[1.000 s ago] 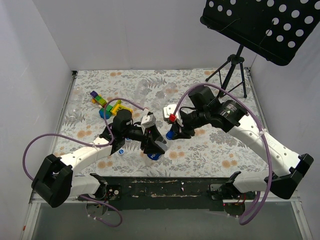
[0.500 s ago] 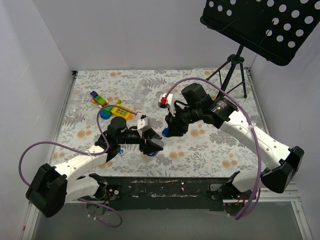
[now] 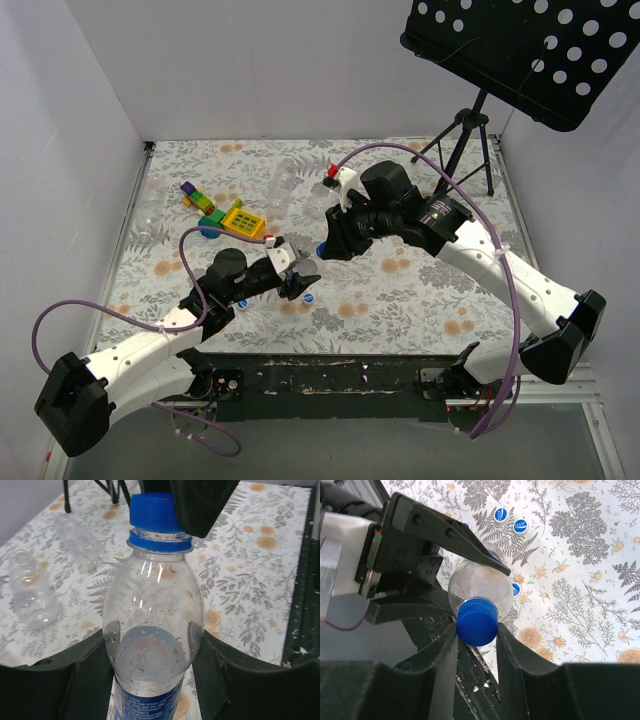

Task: Screw on the bottle caps
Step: Screw the bottle cap onto the plastic bottle.

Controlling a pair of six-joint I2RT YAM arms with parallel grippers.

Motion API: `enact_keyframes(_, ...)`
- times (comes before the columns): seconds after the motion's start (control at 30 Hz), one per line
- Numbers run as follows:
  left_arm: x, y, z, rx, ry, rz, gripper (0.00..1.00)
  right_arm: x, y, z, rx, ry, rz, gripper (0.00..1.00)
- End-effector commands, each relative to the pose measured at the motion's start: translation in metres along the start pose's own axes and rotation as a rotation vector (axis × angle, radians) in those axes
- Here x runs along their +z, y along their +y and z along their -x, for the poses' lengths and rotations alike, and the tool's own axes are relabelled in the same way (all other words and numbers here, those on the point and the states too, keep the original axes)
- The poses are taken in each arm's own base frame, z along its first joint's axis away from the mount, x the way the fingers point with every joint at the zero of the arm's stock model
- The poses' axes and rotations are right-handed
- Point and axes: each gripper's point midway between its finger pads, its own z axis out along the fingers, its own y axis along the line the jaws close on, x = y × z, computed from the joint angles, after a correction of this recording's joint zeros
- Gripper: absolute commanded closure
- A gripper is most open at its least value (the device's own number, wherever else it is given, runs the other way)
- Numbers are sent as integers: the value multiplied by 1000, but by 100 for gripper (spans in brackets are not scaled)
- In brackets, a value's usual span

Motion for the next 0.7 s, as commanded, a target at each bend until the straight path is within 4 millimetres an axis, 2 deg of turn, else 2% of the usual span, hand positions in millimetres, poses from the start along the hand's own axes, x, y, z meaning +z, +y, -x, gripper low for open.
enact_keyframes(0.0,-4,15,72,228,-205,110,70,15,1,3,75,-18,-6,98)
enact_keyframes(0.03,-3,15,70,223,-196,108,70,13,4,7,61,-34,3,90)
enact_keyframes(0.17,-1,12,69,184,-184,90,69,-7,10,24,-12,-111,8,48)
enact_keyframes(0.23,2,10,65,155,-160,71,69,-22,11,33,-48,-151,6,33)
enact_keyframes(0.3,5,9,66,127,-149,47,69,-37,11,38,-91,-182,1,23)
enact_keyframes(0.4,6,5,64,72,-139,-15,69,-59,9,42,-162,-221,4,15)
enact_keyframes(0.5,7,-2,64,16,-131,-110,69,-76,7,41,-246,-249,19,14)
enact_keyframes(0.67,11,-19,61,-70,-99,-259,69,-92,23,38,-400,-288,121,16)
